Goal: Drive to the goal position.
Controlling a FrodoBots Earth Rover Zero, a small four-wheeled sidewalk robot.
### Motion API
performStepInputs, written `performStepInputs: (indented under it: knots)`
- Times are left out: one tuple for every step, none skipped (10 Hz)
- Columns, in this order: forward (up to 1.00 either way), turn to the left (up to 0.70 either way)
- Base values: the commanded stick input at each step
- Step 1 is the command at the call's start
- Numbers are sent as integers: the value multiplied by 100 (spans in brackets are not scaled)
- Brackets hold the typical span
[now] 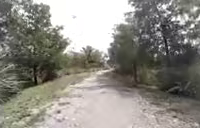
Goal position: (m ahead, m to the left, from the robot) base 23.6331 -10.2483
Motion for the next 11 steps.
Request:
performStepInputs:
  knots:
    - [100, 0]
    - [100, 0]
    - [100, 0]
    - [100, 0]
    - [100, 0]
    - [100, 0]
    - [100, 0]
    - [100, 0]
    - [100, 0]
    - [100, 0]
    - [100, 0]
